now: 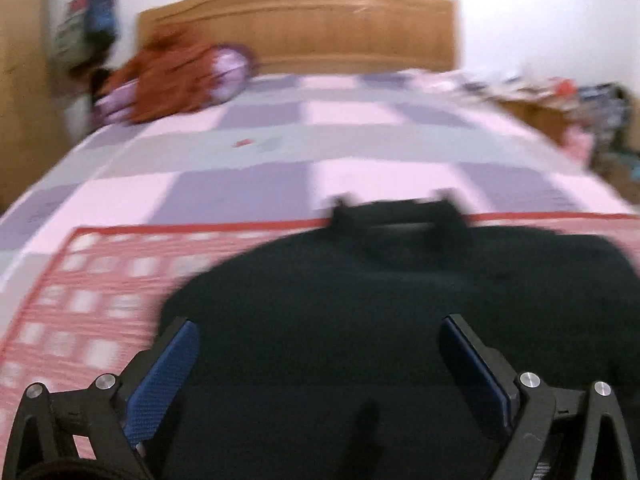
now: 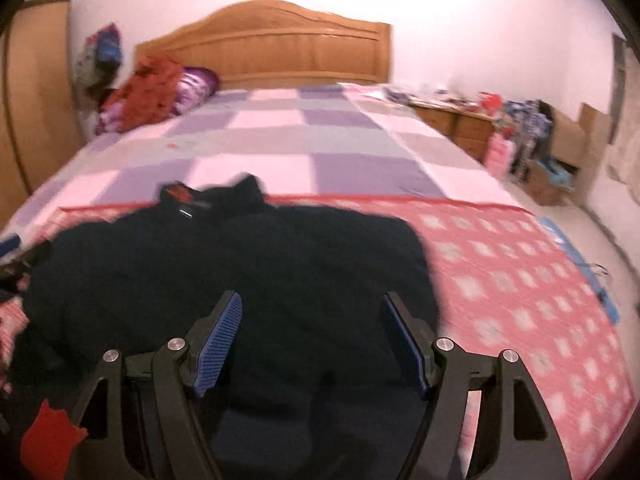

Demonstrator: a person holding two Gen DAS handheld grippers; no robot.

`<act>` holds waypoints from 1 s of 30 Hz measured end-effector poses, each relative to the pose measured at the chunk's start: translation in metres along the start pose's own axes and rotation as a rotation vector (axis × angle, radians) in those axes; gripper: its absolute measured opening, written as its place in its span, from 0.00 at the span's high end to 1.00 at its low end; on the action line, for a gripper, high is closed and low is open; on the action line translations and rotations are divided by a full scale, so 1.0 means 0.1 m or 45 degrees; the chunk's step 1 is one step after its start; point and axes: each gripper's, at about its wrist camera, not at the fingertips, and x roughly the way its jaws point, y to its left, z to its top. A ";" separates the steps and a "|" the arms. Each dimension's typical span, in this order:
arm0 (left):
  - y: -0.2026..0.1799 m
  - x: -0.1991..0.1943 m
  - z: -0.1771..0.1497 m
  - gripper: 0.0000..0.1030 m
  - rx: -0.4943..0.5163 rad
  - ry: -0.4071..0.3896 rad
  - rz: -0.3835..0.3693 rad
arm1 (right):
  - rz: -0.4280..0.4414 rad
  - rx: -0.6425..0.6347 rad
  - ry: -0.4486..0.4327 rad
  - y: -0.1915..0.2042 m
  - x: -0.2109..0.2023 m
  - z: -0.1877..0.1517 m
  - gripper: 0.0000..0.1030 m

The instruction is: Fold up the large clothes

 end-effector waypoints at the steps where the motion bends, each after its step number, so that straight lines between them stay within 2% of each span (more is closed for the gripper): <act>1: 0.15 0.11 0.03 0.04 -0.001 0.027 0.050 | 0.030 -0.010 -0.015 0.13 0.06 0.07 0.28; 3: 0.38 0.31 0.05 0.04 -0.027 0.077 0.099 | 0.094 -0.060 -0.014 0.53 0.28 0.21 0.28; 5: 0.52 0.54 0.00 0.04 -0.062 0.146 0.094 | 0.147 -0.097 0.056 0.82 0.56 0.24 0.28; 6: 0.55 0.66 -0.04 0.04 -0.072 0.191 0.094 | 0.118 -0.139 0.095 0.90 0.70 0.21 0.28; 7: 0.60 0.79 -0.11 0.02 -0.084 0.238 0.093 | 0.068 -0.179 0.139 0.92 0.84 0.17 0.28; 8: 0.64 0.92 -0.22 0.00 -0.084 0.285 0.053 | 0.002 -0.182 0.223 0.80 1.06 0.08 0.32; 9: 0.67 0.97 -0.26 0.00 -0.091 0.299 0.015 | 0.024 -0.149 0.235 0.66 1.15 0.02 0.37; 10: 0.70 1.02 -0.34 0.00 -0.109 0.305 -0.032 | 0.056 -0.129 0.225 0.51 1.19 -0.03 0.38; 12: 0.70 1.03 -0.38 0.00 -0.101 0.299 -0.051 | -0.130 -0.249 0.183 0.34 1.22 -0.08 0.38; 13: 0.70 1.02 -0.40 0.00 -0.101 0.300 -0.068 | -0.162 -0.245 0.192 0.25 1.25 -0.08 0.37; 15: 0.73 1.02 -0.39 0.00 -0.102 0.307 -0.077 | -0.128 -0.131 0.250 -0.07 1.35 -0.06 0.35; 17: 0.73 0.93 -0.32 0.00 -0.084 0.285 -0.041 | -0.123 -0.166 0.260 -0.14 1.40 -0.07 0.35; 19: 0.76 0.74 -0.20 0.00 -0.064 0.192 0.004 | -0.146 -0.228 0.261 -0.11 1.42 -0.07 0.35; 22: 0.83 0.63 -0.08 0.00 -0.089 0.091 -0.039 | -0.144 -0.210 0.268 -0.16 1.45 -0.11 0.34; 23: 0.81 0.79 -0.10 0.00 -0.045 0.167 0.006 | -0.149 -0.209 0.270 -0.16 1.45 -0.12 0.34; 24: 0.80 0.99 -0.17 0.00 -0.008 0.292 0.032 | -0.155 -0.205 0.275 -0.16 1.45 -0.12 0.34; 25: 0.84 1.23 -0.30 0.00 -0.022 0.441 -0.037 | -0.154 -0.196 0.279 -0.17 1.45 -0.11 0.34; 26: 0.90 1.30 -0.35 0.00 -0.078 0.485 -0.080 | -0.153 -0.180 0.281 -0.19 1.45 -0.10 0.32; 27: 0.98 1.32 -0.39 0.00 -0.143 0.481 -0.096 | -0.155 -0.166 0.286 -0.22 1.44 -0.09 0.32; 30: 0.98 1.23 -0.42 0.00 -0.108 0.426 -0.056 | -0.168 -0.163 0.296 -0.25 1.46 -0.08 0.30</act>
